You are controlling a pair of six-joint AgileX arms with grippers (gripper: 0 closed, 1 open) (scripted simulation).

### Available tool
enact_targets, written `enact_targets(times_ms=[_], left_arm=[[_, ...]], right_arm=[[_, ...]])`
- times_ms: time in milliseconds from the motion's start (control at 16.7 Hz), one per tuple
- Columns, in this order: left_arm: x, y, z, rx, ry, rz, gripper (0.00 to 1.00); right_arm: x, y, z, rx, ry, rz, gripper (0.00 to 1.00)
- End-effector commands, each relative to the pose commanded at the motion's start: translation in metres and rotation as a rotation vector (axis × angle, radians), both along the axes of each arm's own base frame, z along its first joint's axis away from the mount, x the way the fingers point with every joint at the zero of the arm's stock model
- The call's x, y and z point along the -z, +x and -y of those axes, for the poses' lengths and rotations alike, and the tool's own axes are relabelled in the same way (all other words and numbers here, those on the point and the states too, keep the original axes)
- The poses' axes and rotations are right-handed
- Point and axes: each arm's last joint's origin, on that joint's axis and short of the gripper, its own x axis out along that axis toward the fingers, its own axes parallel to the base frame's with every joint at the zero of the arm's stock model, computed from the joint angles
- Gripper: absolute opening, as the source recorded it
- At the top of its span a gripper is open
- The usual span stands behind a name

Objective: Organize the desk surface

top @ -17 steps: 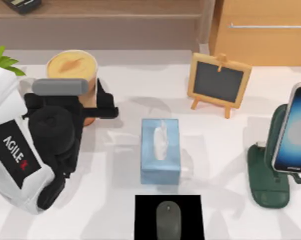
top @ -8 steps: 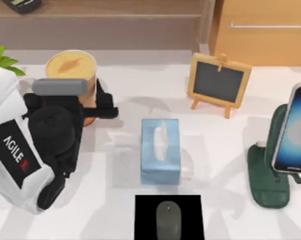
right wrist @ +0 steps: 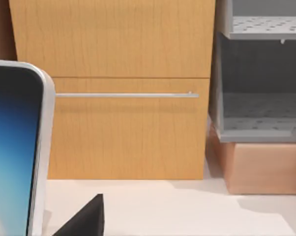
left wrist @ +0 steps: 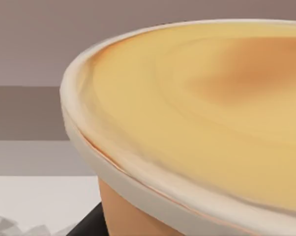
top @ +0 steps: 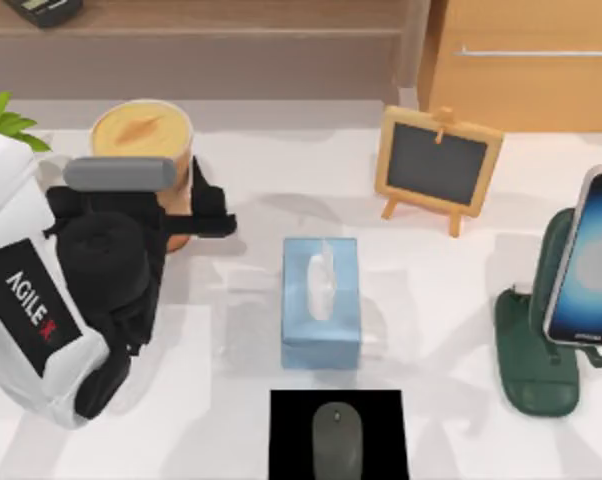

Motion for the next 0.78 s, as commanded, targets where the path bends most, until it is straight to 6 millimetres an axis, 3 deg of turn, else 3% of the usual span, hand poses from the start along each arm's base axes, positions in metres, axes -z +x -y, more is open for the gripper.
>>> enact_targets(times_ms=[780], left_arm=[[-0.0092, -0.0002, 0.0005, 0.001, 0.004, -0.001, 0.00]], right_arm=[[0.0000, 0.0000, 0.0000, 0.000, 0.000, 0.000, 1.00]])
